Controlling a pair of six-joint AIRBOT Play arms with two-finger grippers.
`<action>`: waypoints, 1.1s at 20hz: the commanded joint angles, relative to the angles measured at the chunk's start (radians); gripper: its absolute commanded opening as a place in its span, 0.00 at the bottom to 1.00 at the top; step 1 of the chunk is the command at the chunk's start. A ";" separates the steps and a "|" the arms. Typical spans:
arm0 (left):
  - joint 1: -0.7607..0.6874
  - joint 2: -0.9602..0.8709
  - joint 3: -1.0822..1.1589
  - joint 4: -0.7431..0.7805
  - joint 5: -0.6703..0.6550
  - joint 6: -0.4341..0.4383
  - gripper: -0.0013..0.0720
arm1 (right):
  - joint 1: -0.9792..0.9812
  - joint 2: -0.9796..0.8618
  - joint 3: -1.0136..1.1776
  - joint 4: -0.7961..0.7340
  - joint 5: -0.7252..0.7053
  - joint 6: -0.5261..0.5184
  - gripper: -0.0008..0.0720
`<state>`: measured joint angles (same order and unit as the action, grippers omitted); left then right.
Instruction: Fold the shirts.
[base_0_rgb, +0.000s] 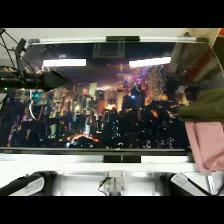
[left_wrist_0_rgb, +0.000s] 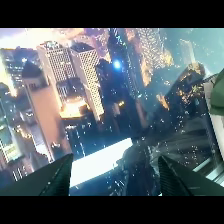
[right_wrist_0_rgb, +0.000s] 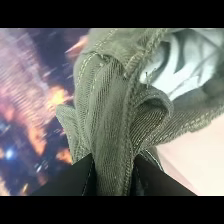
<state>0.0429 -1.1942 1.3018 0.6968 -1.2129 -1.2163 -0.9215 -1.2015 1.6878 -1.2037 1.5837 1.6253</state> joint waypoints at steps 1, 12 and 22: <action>0.000 0.001 0.001 0.000 -0.004 0.000 0.84 | -0.050 0.007 -0.004 -0.062 -0.049 0.080 0.20; 0.000 0.000 0.001 0.000 -0.002 -0.038 0.84 | 0.202 -0.136 -0.005 0.384 -0.710 0.181 0.20; 0.000 0.000 0.001 0.000 -0.019 -0.037 0.83 | 0.085 -0.130 -0.005 -0.411 0.089 0.169 0.20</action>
<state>0.0429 -1.1942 1.3018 0.6968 -1.2301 -1.2530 -0.8005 -1.3354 1.6825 -1.4162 1.4521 1.8027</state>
